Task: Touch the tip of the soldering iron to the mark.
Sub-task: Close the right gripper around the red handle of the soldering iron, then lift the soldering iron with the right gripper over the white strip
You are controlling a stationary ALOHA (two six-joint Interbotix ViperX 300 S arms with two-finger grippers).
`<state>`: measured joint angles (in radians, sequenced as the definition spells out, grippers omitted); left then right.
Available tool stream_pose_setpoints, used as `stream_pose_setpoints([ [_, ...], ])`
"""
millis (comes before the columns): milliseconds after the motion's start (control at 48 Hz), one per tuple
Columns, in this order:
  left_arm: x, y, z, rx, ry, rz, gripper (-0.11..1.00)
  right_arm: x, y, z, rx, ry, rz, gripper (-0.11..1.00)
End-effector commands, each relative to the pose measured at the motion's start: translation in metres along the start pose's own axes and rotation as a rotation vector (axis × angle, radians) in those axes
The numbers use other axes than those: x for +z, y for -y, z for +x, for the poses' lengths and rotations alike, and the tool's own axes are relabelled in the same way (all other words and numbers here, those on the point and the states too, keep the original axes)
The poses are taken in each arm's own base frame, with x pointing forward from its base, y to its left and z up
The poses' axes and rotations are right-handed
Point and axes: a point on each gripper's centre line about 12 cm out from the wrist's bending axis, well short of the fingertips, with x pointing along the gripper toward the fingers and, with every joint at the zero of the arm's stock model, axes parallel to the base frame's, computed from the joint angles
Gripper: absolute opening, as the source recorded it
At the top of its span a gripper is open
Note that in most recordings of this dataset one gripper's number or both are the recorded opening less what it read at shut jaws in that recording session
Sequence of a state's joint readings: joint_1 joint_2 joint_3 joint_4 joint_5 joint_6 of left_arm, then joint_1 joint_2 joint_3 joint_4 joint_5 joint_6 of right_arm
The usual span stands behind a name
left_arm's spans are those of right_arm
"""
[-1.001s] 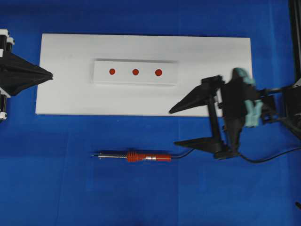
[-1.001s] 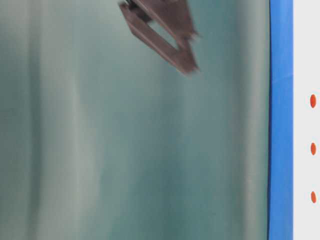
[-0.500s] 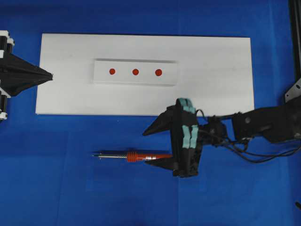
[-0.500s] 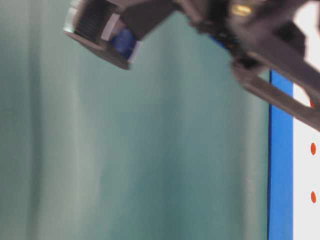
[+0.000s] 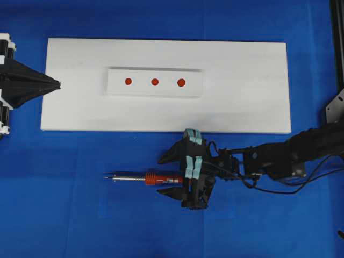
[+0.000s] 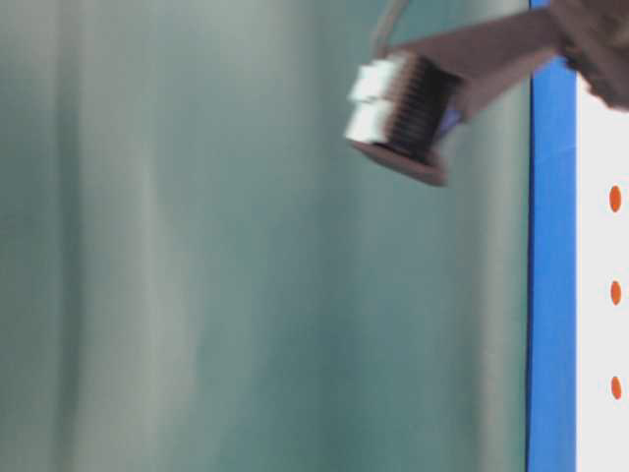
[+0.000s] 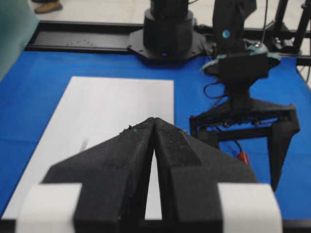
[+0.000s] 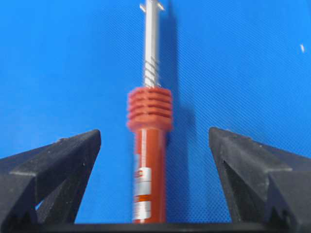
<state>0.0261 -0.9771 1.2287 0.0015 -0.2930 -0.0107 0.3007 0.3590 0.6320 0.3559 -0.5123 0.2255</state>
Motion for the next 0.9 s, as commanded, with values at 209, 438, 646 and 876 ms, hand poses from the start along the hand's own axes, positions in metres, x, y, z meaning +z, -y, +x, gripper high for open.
stream_pose_setpoints([
  [209,0.0042,-0.0011,0.0012,0.006,0.015,0.002,0.02,0.0052,-0.0105,0.0012,0.023,0.031,-0.012,0.81],
  [438,0.0036,-0.0021,0.0011,0.011,0.014,0.002,0.02,0.0031,-0.0107,-0.0001,0.024,0.026,-0.060,0.23],
  [646,0.0036,-0.0029,0.0011,0.015,0.014,0.002,0.02,0.0028,-0.0107,-0.0001,0.024,0.023,-0.063,0.06],
  [876,0.0036,-0.0029,0.0011,0.015,0.014,0.001,0.02,0.0114,-0.0139,-0.0042,0.033,0.039,-0.058,0.06],
])
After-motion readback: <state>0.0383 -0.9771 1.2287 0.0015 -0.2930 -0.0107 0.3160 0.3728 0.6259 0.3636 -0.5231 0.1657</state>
